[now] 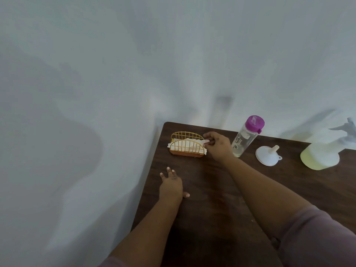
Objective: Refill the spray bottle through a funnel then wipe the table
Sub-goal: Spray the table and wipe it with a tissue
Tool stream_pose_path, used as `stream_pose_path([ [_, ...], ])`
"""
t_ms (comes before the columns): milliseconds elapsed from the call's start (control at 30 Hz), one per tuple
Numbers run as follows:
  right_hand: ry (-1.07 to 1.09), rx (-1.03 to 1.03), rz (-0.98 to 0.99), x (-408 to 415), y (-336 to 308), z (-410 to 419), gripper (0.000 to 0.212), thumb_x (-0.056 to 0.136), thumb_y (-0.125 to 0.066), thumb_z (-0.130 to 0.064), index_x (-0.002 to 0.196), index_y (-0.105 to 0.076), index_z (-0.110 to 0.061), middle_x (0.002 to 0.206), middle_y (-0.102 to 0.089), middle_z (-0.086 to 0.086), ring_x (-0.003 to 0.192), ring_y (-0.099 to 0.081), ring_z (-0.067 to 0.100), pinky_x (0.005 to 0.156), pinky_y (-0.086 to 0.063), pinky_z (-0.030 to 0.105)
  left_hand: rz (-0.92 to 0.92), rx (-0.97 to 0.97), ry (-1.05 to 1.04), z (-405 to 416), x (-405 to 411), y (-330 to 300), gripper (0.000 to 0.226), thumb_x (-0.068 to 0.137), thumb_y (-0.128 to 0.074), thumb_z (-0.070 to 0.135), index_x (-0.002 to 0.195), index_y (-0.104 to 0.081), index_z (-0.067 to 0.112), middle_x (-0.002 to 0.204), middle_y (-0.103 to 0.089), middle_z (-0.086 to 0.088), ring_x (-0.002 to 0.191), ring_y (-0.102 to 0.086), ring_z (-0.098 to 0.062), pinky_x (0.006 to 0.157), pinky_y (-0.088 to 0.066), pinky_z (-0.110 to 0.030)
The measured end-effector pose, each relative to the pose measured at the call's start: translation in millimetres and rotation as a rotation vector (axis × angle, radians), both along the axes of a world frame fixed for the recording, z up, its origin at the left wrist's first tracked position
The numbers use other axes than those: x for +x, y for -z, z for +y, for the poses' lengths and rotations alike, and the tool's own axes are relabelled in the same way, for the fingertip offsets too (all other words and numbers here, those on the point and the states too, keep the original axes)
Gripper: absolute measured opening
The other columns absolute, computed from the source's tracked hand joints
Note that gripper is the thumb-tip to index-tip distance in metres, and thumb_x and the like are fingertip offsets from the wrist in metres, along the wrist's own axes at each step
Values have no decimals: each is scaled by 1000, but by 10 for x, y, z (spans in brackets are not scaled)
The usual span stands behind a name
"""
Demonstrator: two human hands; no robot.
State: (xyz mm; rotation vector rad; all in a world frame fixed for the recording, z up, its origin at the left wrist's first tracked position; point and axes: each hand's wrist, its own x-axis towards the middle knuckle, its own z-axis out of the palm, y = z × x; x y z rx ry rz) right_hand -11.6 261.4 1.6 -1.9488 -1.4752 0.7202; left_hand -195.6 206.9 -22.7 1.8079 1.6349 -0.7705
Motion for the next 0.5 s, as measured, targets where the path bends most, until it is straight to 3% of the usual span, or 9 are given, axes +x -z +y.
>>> stream_pose_path([
  [233, -77, -19, -181, -44, -13, 99, 16, 84, -70, -19, 99, -74, -18, 92, -51, -2, 97, -51, 21, 77, -36, 25, -16, 4, -28, 7, -4, 52, 111, 87, -66, 47, 152, 13, 3, 161, 18, -15, 147, 9, -43, 113, -30, -50],
  [333, -58, 12, -186, -72, -11, 122, 13, 88, -66, -27, 97, -69, -18, 102, -57, 2, 107, -46, 25, 85, -31, 27, -10, 1, -19, 17, -4, 63, 111, 87, -65, 48, 151, 13, 3, 161, 19, -15, 147, 9, -44, 114, -29, -50],
  [433, -67, -61, -111, -114, -89, 135, 26, 97, -52, -29, 114, -62, -11, 119, -60, 8, 116, -48, 29, 90, -38, 33, 2, -12, -9, 33, -1, 60, 111, 87, -65, 48, 151, 14, 3, 160, 19, -16, 147, 9, -44, 114, -28, -50],
  [500, -117, -77, -121, -132, -130, 140, 31, 100, -44, -28, 119, -60, -9, 118, -63, 10, 113, -54, 28, 89, -41, 33, 5, -16, -6, 41, 2, 58, 111, 87, -65, 48, 151, 14, 3, 160, 19, -16, 147, 9, -44, 114, -28, -51],
])
